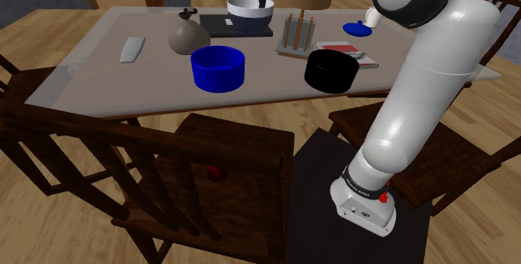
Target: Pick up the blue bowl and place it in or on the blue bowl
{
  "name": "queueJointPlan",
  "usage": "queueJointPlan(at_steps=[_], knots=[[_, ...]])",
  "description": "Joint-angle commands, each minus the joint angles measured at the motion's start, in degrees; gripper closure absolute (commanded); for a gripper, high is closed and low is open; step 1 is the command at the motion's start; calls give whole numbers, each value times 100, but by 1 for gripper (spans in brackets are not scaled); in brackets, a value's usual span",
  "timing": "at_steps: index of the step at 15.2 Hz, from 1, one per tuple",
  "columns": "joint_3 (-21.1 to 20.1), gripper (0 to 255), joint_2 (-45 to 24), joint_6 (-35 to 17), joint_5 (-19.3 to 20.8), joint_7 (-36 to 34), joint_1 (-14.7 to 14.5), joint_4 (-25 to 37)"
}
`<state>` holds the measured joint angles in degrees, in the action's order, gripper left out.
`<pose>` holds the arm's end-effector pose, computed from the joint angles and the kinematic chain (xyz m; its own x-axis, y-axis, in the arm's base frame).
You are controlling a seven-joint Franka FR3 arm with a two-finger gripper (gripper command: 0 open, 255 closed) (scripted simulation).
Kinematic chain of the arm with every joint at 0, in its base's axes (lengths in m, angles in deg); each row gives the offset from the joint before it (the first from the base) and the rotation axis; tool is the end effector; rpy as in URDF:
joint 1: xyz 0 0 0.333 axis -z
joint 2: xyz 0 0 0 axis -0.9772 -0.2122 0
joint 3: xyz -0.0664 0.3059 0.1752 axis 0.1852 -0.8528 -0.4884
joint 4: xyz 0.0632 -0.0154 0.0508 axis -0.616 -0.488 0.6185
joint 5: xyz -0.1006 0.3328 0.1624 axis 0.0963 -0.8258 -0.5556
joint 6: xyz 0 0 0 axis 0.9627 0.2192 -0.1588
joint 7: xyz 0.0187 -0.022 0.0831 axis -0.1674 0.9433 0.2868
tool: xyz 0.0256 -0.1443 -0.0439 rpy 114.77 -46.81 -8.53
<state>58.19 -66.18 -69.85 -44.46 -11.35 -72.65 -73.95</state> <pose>0.5544 -0.1529 0.6423 0.9978 0.0306 0.0595 0.0360 -0.9950 -0.0929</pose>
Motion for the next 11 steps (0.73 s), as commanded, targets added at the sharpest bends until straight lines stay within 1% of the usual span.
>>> queueJointPlan(at_steps=[1,5,6,11], knots=[[14,255,-75,188,-22,8,23,260],[29,255,-249,572,-71,-5,59,813],[31,255,-267,609,-76,-6,63,868],[-272,255,144,547,63,-694,-360,483]])
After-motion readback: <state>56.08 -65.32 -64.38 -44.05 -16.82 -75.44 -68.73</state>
